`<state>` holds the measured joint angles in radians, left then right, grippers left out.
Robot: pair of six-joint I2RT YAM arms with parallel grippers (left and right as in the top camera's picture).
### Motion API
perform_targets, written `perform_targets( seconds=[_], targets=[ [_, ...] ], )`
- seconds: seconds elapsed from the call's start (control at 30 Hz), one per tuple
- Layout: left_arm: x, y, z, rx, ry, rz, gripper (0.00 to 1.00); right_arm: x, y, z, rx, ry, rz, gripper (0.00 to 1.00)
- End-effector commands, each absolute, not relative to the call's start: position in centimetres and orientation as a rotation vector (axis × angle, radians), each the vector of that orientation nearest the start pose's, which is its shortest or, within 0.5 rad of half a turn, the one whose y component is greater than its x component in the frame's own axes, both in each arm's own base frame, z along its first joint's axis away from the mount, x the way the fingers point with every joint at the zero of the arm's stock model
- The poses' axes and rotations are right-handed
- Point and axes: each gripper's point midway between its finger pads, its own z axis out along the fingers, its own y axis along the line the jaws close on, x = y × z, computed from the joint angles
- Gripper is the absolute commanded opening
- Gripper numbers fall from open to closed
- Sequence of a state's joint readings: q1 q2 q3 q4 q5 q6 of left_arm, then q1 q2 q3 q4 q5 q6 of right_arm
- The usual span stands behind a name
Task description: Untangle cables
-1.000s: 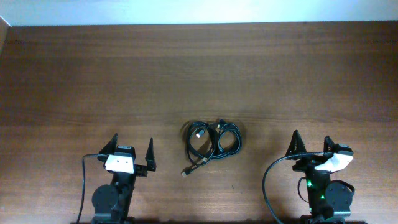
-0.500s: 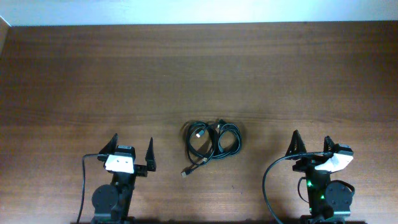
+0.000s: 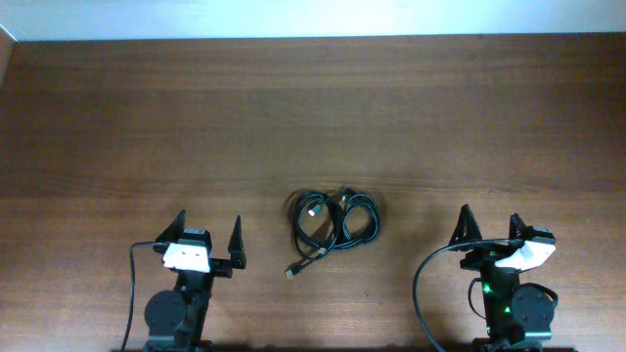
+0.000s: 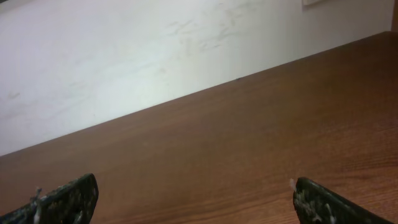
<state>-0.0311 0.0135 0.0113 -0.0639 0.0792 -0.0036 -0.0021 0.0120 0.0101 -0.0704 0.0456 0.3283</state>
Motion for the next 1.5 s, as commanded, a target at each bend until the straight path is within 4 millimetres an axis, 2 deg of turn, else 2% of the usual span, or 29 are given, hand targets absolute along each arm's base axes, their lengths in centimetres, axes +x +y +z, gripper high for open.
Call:
perform_targets(
  seconds=[0.0, 0.3, 0.4, 0.6, 0.83, 0.97, 1.13, 1.3, 1.47],
  targets=[
    [24.3, -3.2, 16.8, 0.108, 1.613, -0.165, 0.99, 24.6, -1.1, 15.6, 0.311, 1.62, 0.188, 0.99],
    [23.2, -3.7, 17.5, 0.126, 1.745, -0.202, 0.99, 24.6, -1.1, 15.6, 0.311, 1.624, 0.188, 0.99],
    [23.2, -5.0, 18.1, 0.184, 1.775, -0.272, 0.99, 24.6, -1.1, 15.6, 0.311, 1.624, 0.188, 0.99],
    [24.5, -5.3, 17.6, 0.182, 1.896, -0.298, 0.99, 24.6, -1.1, 15.6, 0.311, 1.624, 0.188, 0.99],
    [25.7, -5.3, 18.1, 0.165, 2.047, -0.316, 0.99, 24.6, -1.1, 15.6, 0.311, 1.624, 0.188, 0.99],
    [26.3, -5.5, 17.2, 0.16, 2.165, -0.334, 0.99, 24.6, -1.1, 15.6, 0.311, 1.624, 0.188, 0.99],
    [26.5, -7.6, 15.8, 0.272, 2.265, -0.367, 0.99, 24.6, -1.1, 15.6, 0.311, 1.624, 0.188, 0.99],
    [25.9, -10.0, 15.6, 0.381, 2.349, -0.401, 0.99, 24.6, -1.1, 15.6, 0.311, 1.624, 0.188, 0.99],
    [25.5, -11.2, 15.1, 0.446, 2.456, -0.395, 0.99, 24.6, -1.1, 15.6, 0.311, 1.624, 0.188, 0.99]
  ],
)
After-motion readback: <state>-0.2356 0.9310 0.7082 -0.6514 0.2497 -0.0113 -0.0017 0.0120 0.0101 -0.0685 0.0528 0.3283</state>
